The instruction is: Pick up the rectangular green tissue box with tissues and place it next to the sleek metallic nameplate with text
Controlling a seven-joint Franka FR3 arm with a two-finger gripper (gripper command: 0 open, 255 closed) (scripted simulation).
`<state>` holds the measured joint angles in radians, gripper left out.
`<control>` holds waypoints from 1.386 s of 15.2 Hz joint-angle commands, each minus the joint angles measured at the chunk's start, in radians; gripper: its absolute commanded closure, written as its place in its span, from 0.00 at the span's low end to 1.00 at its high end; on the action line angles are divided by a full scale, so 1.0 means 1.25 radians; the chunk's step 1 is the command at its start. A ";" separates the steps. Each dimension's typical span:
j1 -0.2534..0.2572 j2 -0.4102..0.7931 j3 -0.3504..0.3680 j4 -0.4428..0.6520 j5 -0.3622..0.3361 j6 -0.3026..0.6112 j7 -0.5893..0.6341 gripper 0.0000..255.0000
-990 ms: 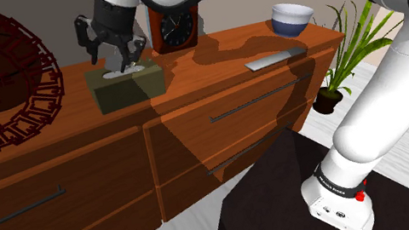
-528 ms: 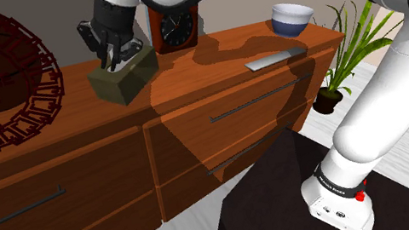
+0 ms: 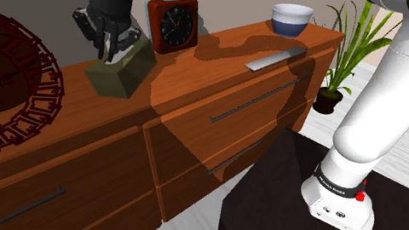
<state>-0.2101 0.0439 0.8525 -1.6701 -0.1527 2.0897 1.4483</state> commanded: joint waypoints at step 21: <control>-0.103 -0.193 -0.168 -0.060 0.247 -0.079 -0.321 1.00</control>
<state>-0.3330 -0.1773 0.6672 -1.7235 0.1325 1.9884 1.0853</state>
